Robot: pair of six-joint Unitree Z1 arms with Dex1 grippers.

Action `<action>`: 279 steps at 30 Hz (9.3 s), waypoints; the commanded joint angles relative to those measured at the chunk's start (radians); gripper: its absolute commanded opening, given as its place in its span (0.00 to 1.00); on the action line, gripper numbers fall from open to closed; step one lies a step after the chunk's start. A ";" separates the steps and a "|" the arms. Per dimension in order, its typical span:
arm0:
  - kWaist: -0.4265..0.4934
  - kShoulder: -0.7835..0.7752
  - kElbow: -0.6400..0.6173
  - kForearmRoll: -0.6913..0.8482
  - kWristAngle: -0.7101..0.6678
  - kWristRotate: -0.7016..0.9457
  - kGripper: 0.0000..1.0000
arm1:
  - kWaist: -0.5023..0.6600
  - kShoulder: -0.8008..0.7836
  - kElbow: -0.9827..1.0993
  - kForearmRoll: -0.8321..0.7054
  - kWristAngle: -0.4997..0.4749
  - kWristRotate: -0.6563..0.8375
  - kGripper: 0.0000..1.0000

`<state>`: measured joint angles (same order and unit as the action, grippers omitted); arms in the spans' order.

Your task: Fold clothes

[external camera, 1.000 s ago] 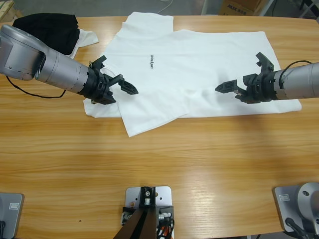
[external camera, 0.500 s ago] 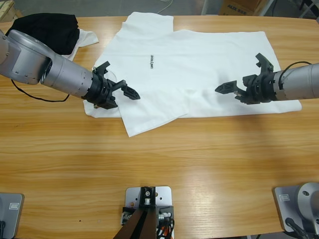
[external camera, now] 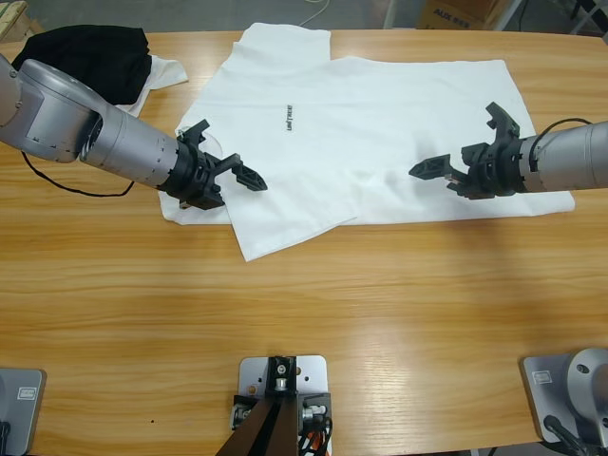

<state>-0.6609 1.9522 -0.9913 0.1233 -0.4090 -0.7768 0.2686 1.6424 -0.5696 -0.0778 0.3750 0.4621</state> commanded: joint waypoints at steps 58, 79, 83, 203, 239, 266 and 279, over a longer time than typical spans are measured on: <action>0.000 -0.012 0.051 -0.065 0.222 0.086 0.00 | 0.011 0.040 0.040 -0.020 0.000 -0.008 0.97; 0.047 -0.091 0.090 -0.108 0.291 0.090 0.00 | 0.011 0.056 0.046 -0.037 0.002 -0.008 0.97; 0.058 -0.092 0.088 -0.109 0.290 0.091 0.00 | 0.011 0.057 0.046 -0.037 0.002 -0.008 0.97; -0.162 0.286 -0.530 0.766 0.523 0.593 0.73 | -0.205 0.147 -0.495 0.567 -0.380 -0.143 0.01; -0.160 0.292 -0.532 0.765 0.521 0.574 0.73 | -0.294 0.369 -0.487 0.548 -0.351 -0.100 0.00; -0.174 0.174 -0.465 0.779 0.521 0.491 0.73 | -0.231 0.009 -0.469 0.673 -0.424 -0.107 1.00; -0.217 0.067 -0.354 0.788 0.542 0.435 0.73 | -0.216 -0.062 -0.403 0.679 -0.410 -0.106 1.00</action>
<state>-0.8620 2.0823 -1.3963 0.8878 0.1033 -0.3198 0.0431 1.6059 -1.0043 0.5879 -0.0354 0.3470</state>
